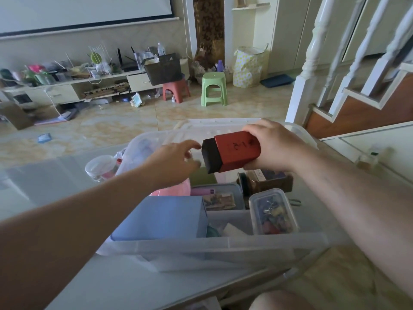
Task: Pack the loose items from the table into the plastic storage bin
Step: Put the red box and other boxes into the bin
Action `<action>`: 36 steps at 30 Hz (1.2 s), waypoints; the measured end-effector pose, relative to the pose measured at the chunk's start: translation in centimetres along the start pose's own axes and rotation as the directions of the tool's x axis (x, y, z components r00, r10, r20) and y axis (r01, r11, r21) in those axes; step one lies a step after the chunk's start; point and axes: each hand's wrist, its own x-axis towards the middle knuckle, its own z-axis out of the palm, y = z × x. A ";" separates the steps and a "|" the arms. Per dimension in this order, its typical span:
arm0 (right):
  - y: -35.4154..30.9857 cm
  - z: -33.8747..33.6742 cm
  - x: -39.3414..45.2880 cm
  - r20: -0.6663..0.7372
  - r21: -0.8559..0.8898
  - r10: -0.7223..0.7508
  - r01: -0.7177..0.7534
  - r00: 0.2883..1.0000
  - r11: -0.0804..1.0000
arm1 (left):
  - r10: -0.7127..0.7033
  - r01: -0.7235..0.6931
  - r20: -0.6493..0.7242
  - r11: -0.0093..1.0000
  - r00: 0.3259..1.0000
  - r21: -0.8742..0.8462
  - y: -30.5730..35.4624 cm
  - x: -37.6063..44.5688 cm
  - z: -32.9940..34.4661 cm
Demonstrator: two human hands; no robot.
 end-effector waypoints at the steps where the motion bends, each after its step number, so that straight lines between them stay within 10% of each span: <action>1: -0.2 0.2 -0.1 0.021 -0.036 0.004 -0.003 1.000 0.999 | 0.006 -0.014 0.043 0.985 0.999 0.172 -0.7 -0.1 0.2; 5: -1.1 1.2 -0.3 0.211 -0.084 0.023 -0.005 0.977 0.996 | -0.127 0.069 0.096 0.882 0.987 0.466 -1.7 -0.5 0.3; 13: -2.7 2.8 -0.8 0.338 0.109 -0.097 0.063 0.936 0.992 | -0.263 0.167 0.172 0.885 0.949 0.434 -2.1 0.2 1.2; 25: -2.8 3.1 -1.0 0.387 0.052 -0.108 0.095 0.916 0.994 | -0.224 0.213 -0.050 0.798 0.973 0.564 -2.7 0.3 1.1; 29: -2.1 3.1 -1.1 0.424 0.146 -0.040 -0.024 0.905 0.989 | -0.046 0.010 0.035 0.735 0.998 0.679 -3.3 -0.2 -0.2; 36: -3.7 4.2 -1.0 0.448 -0.228 -0.023 0.139 0.894 0.964 | -0.039 -0.056 0.144 0.797 0.989 0.601 -3.4 -0.4 -0.8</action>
